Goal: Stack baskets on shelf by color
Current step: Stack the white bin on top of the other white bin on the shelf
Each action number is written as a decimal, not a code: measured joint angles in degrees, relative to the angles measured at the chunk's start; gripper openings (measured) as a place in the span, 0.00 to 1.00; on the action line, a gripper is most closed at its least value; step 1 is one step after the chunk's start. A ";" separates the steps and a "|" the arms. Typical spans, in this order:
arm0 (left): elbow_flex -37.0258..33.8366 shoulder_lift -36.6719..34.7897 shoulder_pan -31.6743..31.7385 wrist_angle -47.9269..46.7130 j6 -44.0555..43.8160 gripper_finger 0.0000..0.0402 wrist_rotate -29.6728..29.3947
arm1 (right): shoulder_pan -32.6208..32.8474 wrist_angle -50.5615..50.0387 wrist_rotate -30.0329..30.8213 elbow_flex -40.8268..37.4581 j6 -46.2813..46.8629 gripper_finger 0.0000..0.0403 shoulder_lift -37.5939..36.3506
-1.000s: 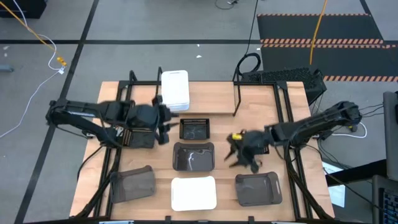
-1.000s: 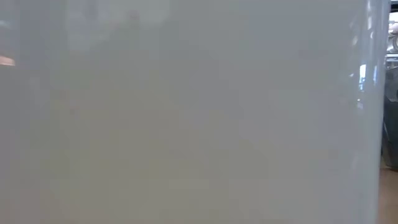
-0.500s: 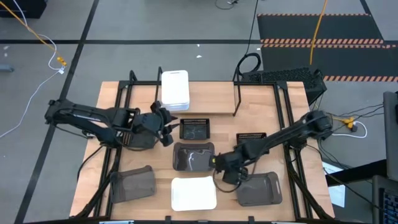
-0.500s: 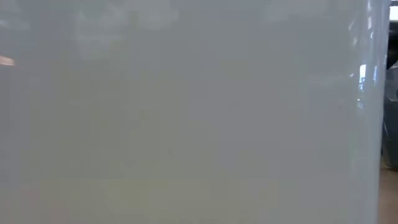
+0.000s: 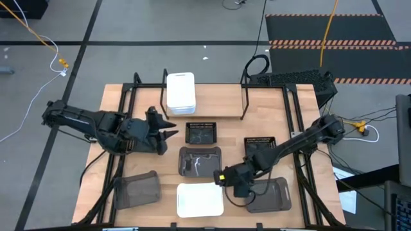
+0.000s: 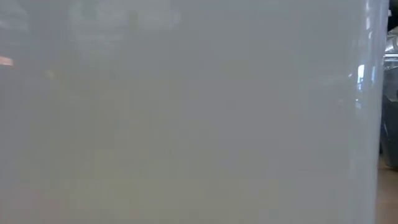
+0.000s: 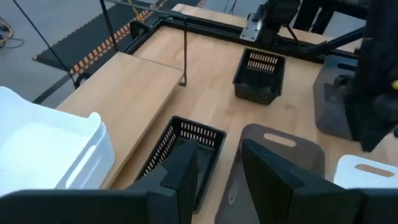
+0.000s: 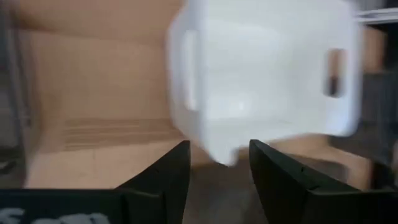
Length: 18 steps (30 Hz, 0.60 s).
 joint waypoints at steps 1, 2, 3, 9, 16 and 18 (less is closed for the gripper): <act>0.00 0.00 -0.63 -0.21 -0.59 0.32 -0.58 | 0.00 0.08 -0.68 -0.05 -0.68 0.39 1.18; 0.00 0.00 -1.19 -0.29 -0.96 0.32 -1.22 | 0.00 0.15 -1.37 -0.14 -1.35 0.39 2.31; 0.00 0.01 -1.67 -0.46 -1.38 0.32 -1.72 | 0.02 0.18 -1.92 -0.25 -2.10 0.39 3.44; 0.00 0.54 -3.95 -0.62 -3.59 0.32 -2.38 | 0.61 4.04 -2.16 -0.21 -4.44 0.39 7.07; 0.00 0.57 -5.00 -0.98 -3.41 0.32 -3.88 | -0.30 5.08 -3.20 -0.20 -5.85 0.19 7.56; 0.00 0.43 -4.95 -0.95 -3.29 0.32 -3.90 | -0.79 4.28 -5.70 -0.24 -5.66 0.08 6.55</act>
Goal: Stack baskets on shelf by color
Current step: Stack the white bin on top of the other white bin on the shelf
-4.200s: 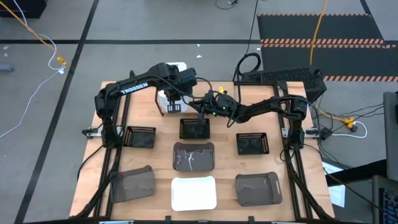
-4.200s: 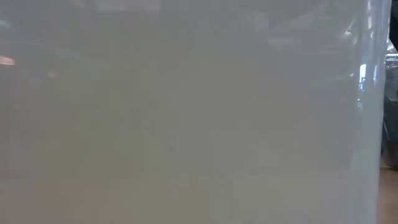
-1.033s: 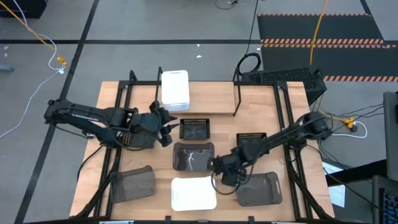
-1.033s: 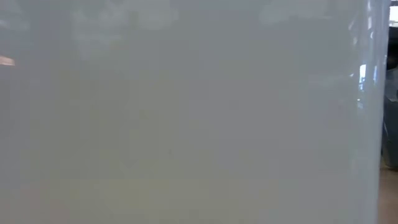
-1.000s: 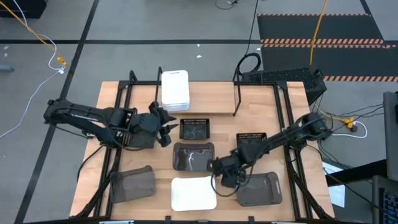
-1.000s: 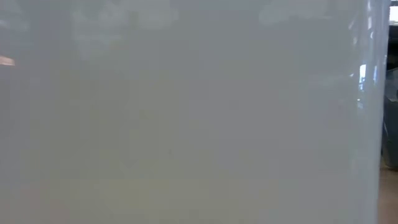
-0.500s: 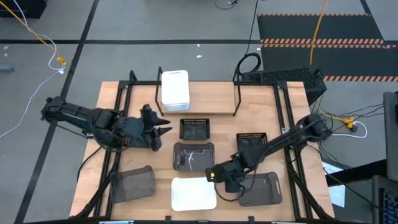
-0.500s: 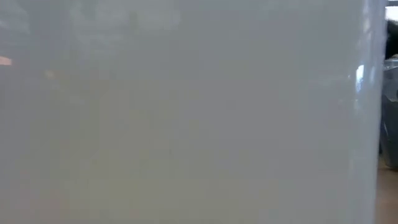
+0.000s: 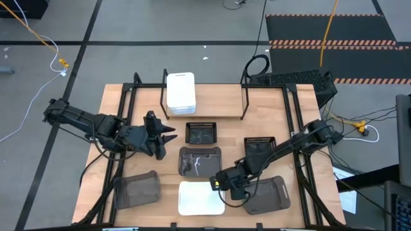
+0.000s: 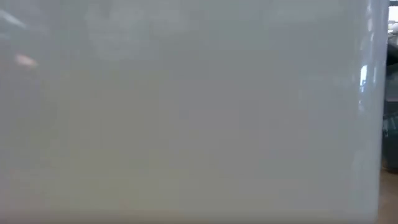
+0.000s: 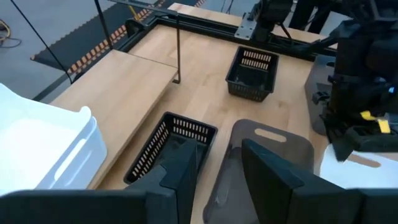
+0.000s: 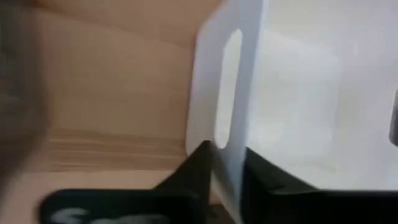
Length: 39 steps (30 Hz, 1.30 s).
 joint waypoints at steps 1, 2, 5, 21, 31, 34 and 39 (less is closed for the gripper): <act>-0.02 -0.23 0.08 -0.03 0.00 0.32 0.00 | -0.34 -0.27 -1.67 -0.05 0.07 0.04 -0.74; 0.00 -0.39 0.10 0.11 -0.02 0.32 -0.04 | -0.71 0.29 -3.09 -0.05 0.00 0.03 -1.54; 0.00 -0.92 0.07 0.44 -0.08 0.32 -0.04 | -1.94 0.92 -7.09 0.06 1.54 0.02 -4.87; 5.58 -13.73 -0.02 -6.78 1.88 0.31 -1.87 | -22.93 11.34 10.46 5.44 45.91 0.00 -16.75; 6.30 -18.52 0.19 -13.30 7.72 0.32 -14.48 | -38.51 0.96 12.41 27.45 55.49 0.00 -2.87; 5.40 -17.69 0.21 -15.78 7.46 0.32 -18.23 | -40.63 -5.58 11.31 35.89 56.67 0.00 4.61; 1.15 -17.04 1.91 -16.54 7.30 0.32 -20.95 | -41.95 -15.35 9.53 49.36 59.59 0.00 15.30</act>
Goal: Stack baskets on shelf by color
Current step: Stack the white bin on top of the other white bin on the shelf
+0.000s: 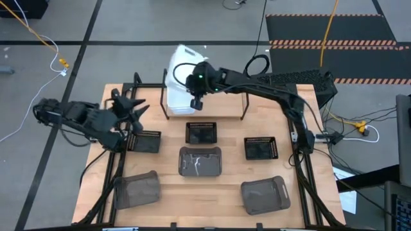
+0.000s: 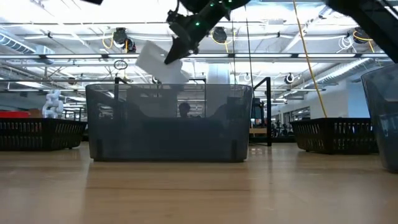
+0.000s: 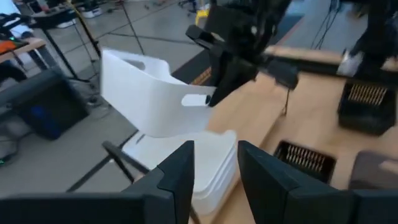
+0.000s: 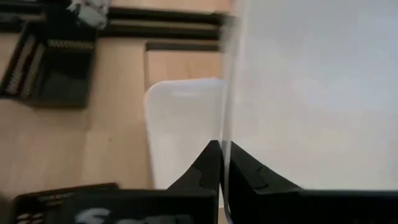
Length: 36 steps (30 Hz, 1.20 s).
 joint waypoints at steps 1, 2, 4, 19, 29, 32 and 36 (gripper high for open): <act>-1.03 0.02 0.54 -0.10 0.00 0.32 0.08 | -0.03 -1.54 -0.29 1.73 -0.01 0.00 1.24; -1.99 0.01 1.10 -0.20 0.00 0.32 0.07 | -0.01 -2.65 -0.40 2.90 -0.23 0.00 2.22; -3.95 -0.13 2.04 -0.19 -0.39 0.32 -0.07 | -0.01 -4.69 -1.63 3.79 -0.71 0.00 3.21; -11.84 -0.13 7.99 0.64 -4.34 0.32 0.14 | 0.75 -9.86 -5.71 2.63 -7.72 0.01 3.23; -11.84 -0.15 8.06 0.71 -4.99 0.32 1.08 | 0.78 -7.60 -3.18 1.52 -6.44 0.13 3.21; -11.84 -0.15 8.06 0.71 -5.20 0.32 1.15 | 0.78 -7.62 -2.53 1.52 -6.04 0.24 3.18; -11.84 -0.15 8.06 0.70 -5.30 0.32 1.15 | 1.05 -6.66 -2.52 1.52 -5.24 0.36 2.90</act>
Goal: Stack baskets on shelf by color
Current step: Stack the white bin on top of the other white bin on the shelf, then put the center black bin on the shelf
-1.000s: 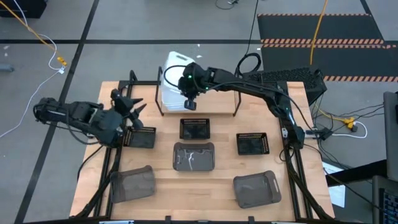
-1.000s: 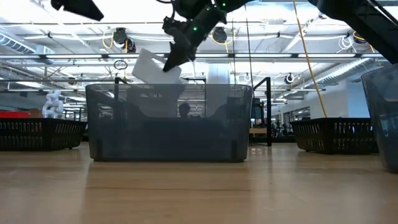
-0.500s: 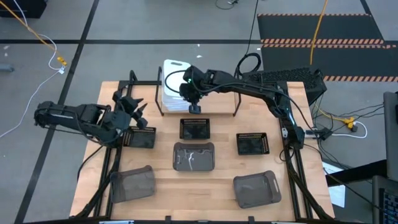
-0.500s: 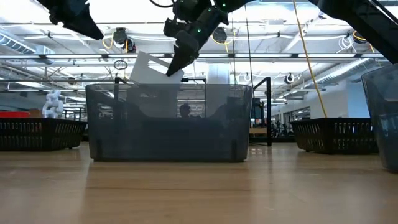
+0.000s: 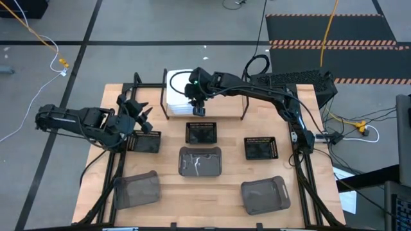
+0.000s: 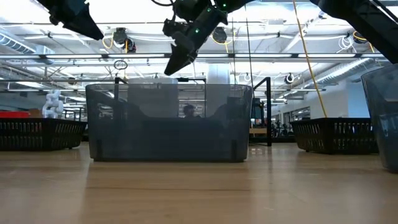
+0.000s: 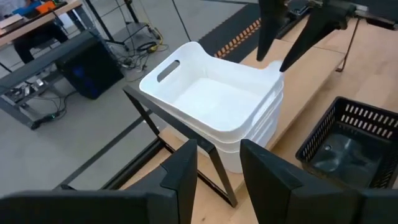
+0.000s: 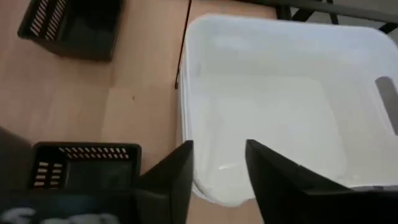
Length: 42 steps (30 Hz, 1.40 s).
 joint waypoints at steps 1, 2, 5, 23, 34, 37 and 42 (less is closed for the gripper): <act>0.00 0.00 0.00 -0.05 -0.22 0.32 0.01 | 0.14 0.43 0.07 0.00 0.59 0.38 -0.10; 0.00 0.00 0.00 -0.27 -0.59 0.32 0.19 | 0.38 0.91 0.03 0.00 0.98 0.40 -0.13; 0.00 0.00 0.00 -2.94 -2.61 0.32 3.40 | 1.15 -1.75 -0.18 -0.22 1.14 0.41 -2.23; -14.86 4.85 -1.32 18.38 -8.77 0.32 20.46 | 9.12 13.32 1.16 -51.00 -21.34 0.37 -32.11; -14.84 8.40 3.93 40.21 8.84 0.32 23.47 | 9.12 18.95 1.18 -57.61 -40.56 0.33 -28.04; -14.84 8.53 6.18 42.53 10.86 0.32 25.25 | 9.04 20.44 1.20 -57.61 -44.06 0.33 -25.43; -14.84 9.25 9.59 44.07 12.44 0.32 27.47 | 8.99 26.09 1.27 -57.61 -47.59 0.33 -20.82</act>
